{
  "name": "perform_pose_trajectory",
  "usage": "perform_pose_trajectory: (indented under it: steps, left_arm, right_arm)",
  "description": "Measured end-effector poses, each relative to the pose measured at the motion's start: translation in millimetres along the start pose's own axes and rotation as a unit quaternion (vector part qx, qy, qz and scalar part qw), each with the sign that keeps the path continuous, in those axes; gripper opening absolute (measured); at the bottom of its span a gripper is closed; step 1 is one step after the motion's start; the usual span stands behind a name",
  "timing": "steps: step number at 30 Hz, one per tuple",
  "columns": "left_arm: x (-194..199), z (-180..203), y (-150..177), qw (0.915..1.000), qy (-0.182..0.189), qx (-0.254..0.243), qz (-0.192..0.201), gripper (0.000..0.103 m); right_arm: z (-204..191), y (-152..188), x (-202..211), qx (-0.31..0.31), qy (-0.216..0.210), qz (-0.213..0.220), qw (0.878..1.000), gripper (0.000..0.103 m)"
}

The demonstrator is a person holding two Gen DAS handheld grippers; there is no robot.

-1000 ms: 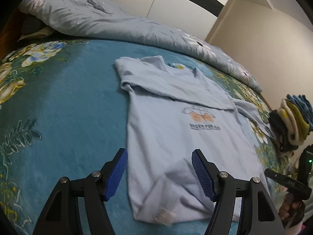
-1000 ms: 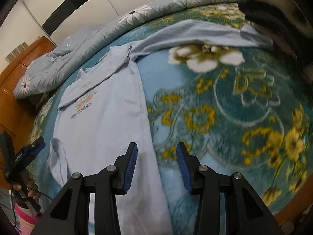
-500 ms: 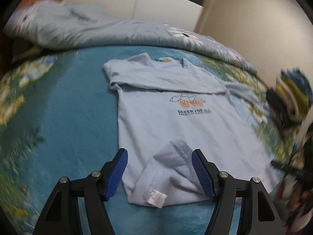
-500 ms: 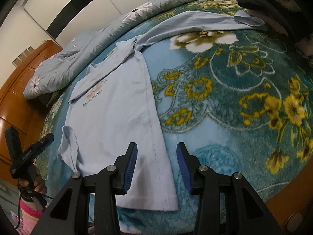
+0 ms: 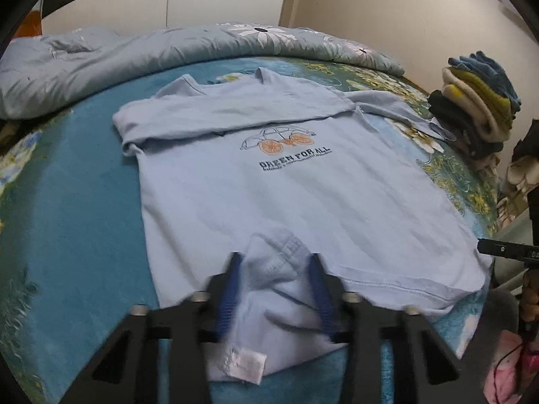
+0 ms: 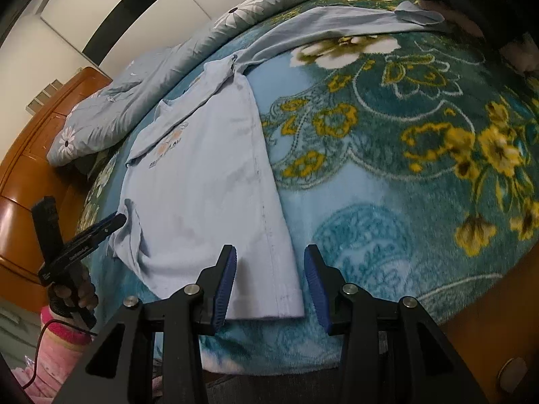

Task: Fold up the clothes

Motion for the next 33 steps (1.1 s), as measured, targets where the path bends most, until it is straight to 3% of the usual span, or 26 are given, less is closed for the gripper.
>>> perform_pose_trajectory:
  steps: [1,3,5,9,15,19,23,25,29,33]
  left_arm:
    - [-0.6,-2.1,2.2,0.9999,-0.011,0.002,0.003,0.019]
    - [3.8,-3.7,5.7,0.9998,-0.002,0.015,0.011,0.011]
    - [12.8,-2.4,7.1,0.9994,0.012,0.022,0.025,0.008]
    - [34.0,1.2,12.4,0.9978,0.043,0.026,0.044,0.007]
    - [91.5,-1.0,38.9,0.9940,0.082,0.027,0.068,0.007]
    - [97.7,-8.4,74.0,0.9973,0.058,0.022,0.039,0.007]
    - [88.5,-30.4,95.0,0.9956,0.059,0.073,0.004,0.007]
    - [92.9,-37.8,97.9,0.9936,0.066,0.092,0.003,0.009]
    - [108.3,-50.6,95.1,0.9945,0.044,0.093,0.018,0.009]
    - [116.0,-62.7,68.8,0.9918,0.032,0.114,0.048,0.009]
  right_arm:
    - [0.0,1.6,0.7,-0.001,-0.001,0.000,1.000,0.043]
    - [-0.4,3.4,1.7,-0.001,-0.003,0.001,1.000,0.043]
    - [-1.7,5.2,2.9,-0.003,-0.008,0.003,1.000,0.043]
    - [1.3,7.0,3.2,-0.017,-0.018,0.002,1.000,0.011]
    - [-1.9,5.0,11.6,-0.011,-0.028,0.015,0.999,0.009]
    - [1.9,8.4,7.2,-0.010,-0.021,0.004,1.000,0.009]
    - [6.1,10.8,3.8,-0.014,-0.024,-0.003,1.000,0.009]
    - [7.7,11.5,5.7,-0.012,-0.018,-0.007,1.000,0.009]
    - [12.1,13.4,13.6,-0.006,-0.002,-0.010,1.000,0.009]
    - [17.9,-0.7,28.0,-0.002,0.021,0.008,1.000,0.010]
Point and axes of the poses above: each gripper's, at about its wrist camera, not at the fingertips, and x roughly against the way its jaws point, z to its right, y to its underside, the point moved 9 cm from there along -x, roughly the way its jaws point, and after that the axes turned 13 degrees about -y, right-handed, at the moved point
